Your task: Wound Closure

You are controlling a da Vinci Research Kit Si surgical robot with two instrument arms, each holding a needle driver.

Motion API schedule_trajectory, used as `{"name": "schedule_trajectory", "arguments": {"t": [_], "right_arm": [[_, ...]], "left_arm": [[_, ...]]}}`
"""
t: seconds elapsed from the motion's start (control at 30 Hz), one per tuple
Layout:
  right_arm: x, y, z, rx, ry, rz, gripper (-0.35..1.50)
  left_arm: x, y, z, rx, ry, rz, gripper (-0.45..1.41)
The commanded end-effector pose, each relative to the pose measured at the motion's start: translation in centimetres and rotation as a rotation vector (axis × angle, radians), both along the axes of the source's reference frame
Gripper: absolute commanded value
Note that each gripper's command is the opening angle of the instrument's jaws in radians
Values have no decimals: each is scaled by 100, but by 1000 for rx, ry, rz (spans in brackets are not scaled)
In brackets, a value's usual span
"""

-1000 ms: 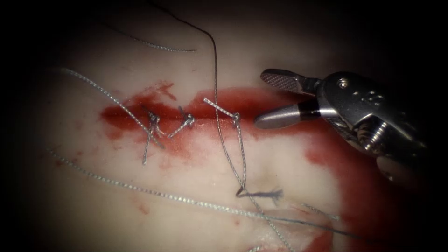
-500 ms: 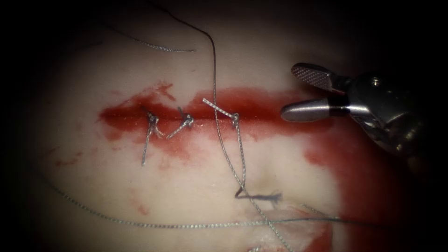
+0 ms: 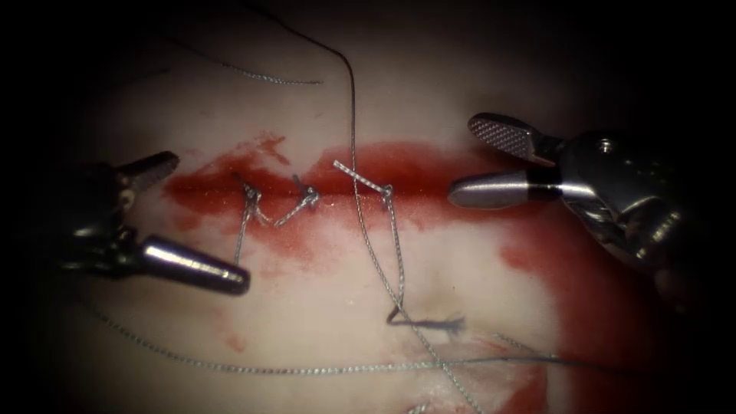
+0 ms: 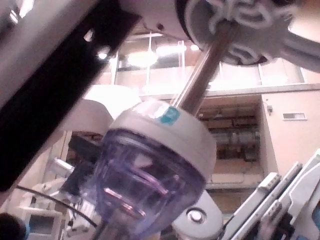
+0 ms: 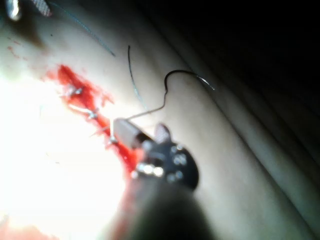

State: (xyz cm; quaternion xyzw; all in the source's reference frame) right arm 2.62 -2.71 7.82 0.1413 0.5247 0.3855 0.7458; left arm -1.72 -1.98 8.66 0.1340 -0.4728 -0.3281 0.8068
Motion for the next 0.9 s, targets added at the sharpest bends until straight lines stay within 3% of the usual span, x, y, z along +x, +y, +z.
{"name": "schedule_trajectory", "arguments": {"t": [0.03,0.1,0.17,0.2,0.23,0.3,0.33,0.37,0.4,0.43,0.47,0.6,0.9], "right_arm": [[9,8,1,1,4,4,135],[10,7,1,11,6,9,135],[10,6,1,21,8,14,133],[10,6,1,26,10,16,133],[10,6,1,37,12,21,133],[10,6,1,42,13,24,133],[10,6,1,41,13,24,133],[10,6,1,47,14,26,133],[10,5,1,52,15,28,133],[10,5,1,62,18,33,133],[10,5,1,67,19,36,133],[10,4,2,82,22,43,131],[10,3,2,101,27,53,131]], "left_arm": [[-5,8,-1,-126,-67,67,89],[-10,1,6,-143,-258,66,88],[-15,-4,11,-146,-355,107,79],[-20,-6,14,-153,-294,131,84],[-32,-6,21,5,-118,126,123],[-43,-5,28,122,16,145,131],[-47,-6,33,154,44,133,120],[-50,-9,38,170,36,130,106],[-54,-11,43,176,8,129,106],[-60,-15,52,158,-45,129,123],[-65,-18,57,85,-60,152,121],[-81,-27,65,56,-114,270,81],[-126,-46,94,-44,-146,432,69]]}}
